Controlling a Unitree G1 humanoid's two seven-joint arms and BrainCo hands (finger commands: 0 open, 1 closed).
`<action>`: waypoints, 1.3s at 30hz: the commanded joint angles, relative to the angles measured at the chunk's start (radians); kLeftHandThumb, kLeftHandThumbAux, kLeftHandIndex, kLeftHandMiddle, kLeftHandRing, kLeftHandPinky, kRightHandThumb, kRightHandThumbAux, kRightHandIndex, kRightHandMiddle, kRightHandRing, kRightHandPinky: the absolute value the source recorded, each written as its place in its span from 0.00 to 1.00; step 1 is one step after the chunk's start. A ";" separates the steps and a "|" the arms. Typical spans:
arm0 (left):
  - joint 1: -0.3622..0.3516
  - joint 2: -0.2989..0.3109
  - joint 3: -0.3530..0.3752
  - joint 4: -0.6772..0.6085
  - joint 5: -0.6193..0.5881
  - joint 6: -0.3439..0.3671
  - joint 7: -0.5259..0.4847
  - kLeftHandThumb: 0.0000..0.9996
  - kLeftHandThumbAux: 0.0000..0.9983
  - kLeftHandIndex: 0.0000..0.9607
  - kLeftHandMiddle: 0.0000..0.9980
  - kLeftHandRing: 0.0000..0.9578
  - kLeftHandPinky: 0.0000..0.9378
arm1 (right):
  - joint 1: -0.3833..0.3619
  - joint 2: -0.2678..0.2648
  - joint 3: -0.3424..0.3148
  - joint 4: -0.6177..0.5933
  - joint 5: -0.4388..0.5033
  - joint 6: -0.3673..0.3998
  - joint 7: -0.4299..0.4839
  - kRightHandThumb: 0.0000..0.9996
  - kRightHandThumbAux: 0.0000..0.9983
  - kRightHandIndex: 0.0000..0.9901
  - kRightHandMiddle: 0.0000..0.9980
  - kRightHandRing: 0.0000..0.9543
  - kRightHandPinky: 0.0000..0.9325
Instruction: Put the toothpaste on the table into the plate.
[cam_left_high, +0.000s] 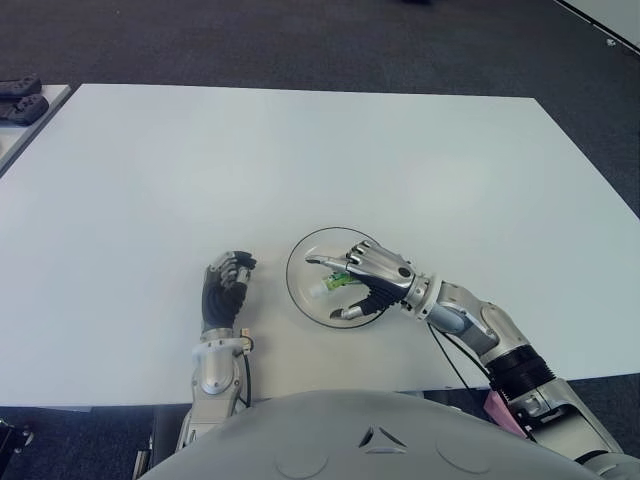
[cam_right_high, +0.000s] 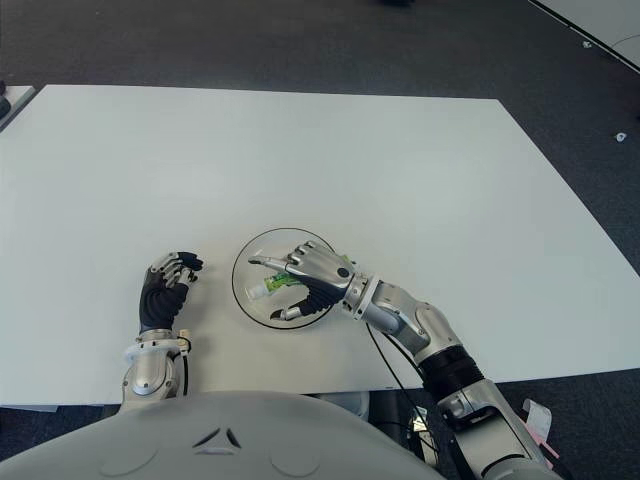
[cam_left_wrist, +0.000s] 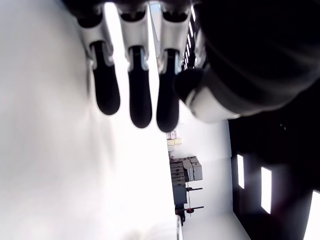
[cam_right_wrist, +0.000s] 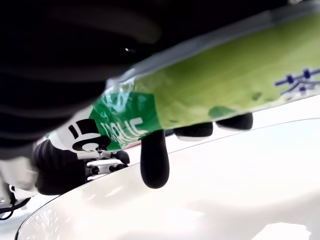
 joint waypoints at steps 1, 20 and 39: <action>-0.006 -0.008 -0.006 0.021 0.006 0.018 0.012 0.71 0.72 0.44 0.47 0.46 0.47 | -0.003 -0.019 -0.015 -0.023 0.007 0.006 0.001 0.21 0.19 0.00 0.00 0.00 0.00; -0.007 -0.009 -0.005 0.018 0.013 0.035 0.014 0.71 0.72 0.44 0.47 0.47 0.47 | 0.016 -0.016 -0.042 -0.035 0.040 0.007 -0.018 0.20 0.18 0.00 0.00 0.00 0.00; -0.012 -0.007 -0.002 0.026 0.002 0.029 0.009 0.71 0.72 0.44 0.46 0.46 0.46 | 0.024 0.001 -0.042 -0.011 0.075 0.011 -0.044 0.19 0.17 0.00 0.00 0.00 0.00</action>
